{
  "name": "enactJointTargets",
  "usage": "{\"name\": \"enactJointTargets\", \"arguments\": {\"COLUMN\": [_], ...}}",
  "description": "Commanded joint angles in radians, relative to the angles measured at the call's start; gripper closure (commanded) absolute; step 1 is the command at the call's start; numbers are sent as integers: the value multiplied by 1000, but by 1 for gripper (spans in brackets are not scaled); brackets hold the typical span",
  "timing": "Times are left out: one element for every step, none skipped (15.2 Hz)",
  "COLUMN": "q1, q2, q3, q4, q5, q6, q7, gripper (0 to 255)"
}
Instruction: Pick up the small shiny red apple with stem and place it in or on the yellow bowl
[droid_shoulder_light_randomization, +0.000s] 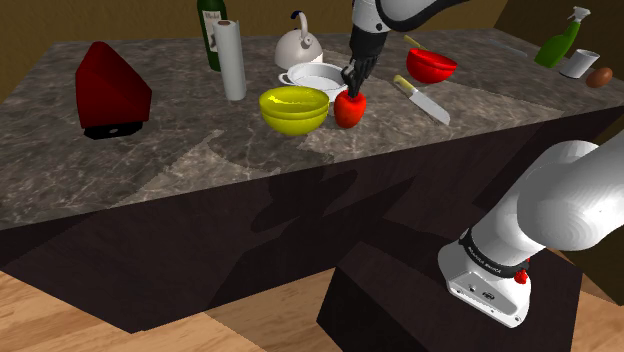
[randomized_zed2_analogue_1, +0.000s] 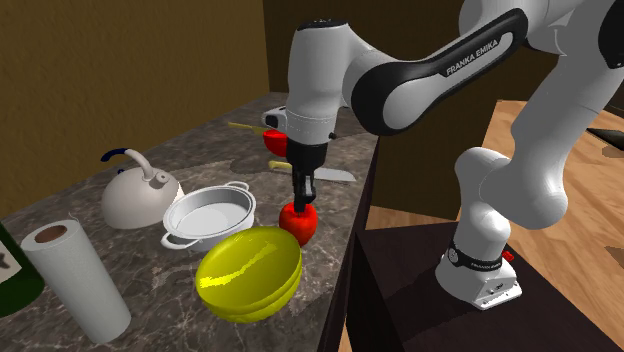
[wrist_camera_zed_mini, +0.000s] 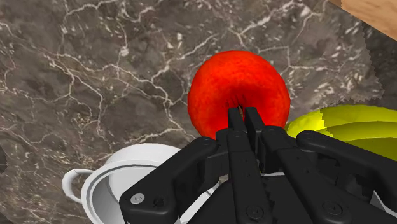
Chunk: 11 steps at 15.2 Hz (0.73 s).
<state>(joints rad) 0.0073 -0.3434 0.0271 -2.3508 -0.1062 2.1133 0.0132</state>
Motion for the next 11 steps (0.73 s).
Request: {"name": "enactJointTargets", "arguments": {"q1": [0, 0, 0, 1, 1, 1, 1, 1, 2, 2, 2], "q2": [0, -4, -7, -10, -13, -16, -18, -21, -23, -24, -26], "q3": [0, 0, 0, 0, 0, 0, 0, 0, 0, 0, 0], "q4": [0, 10, 20, 31, 42, 53, 65, 76, 88, 100, 112], "q5": [0, 1, 2, 3, 4, 4, 5, 6, 6, 7, 8], "q6": [0, -14, -28, -42, -55, -69, -83, -97, -110, -124, -137], "q7": [0, -2, -3, -5, -6, -7, -9, -10, -12, -13, -14], "gripper": [255, 255, 255, 255, 255, 255, 255, 255, 255, 255, 255]}}
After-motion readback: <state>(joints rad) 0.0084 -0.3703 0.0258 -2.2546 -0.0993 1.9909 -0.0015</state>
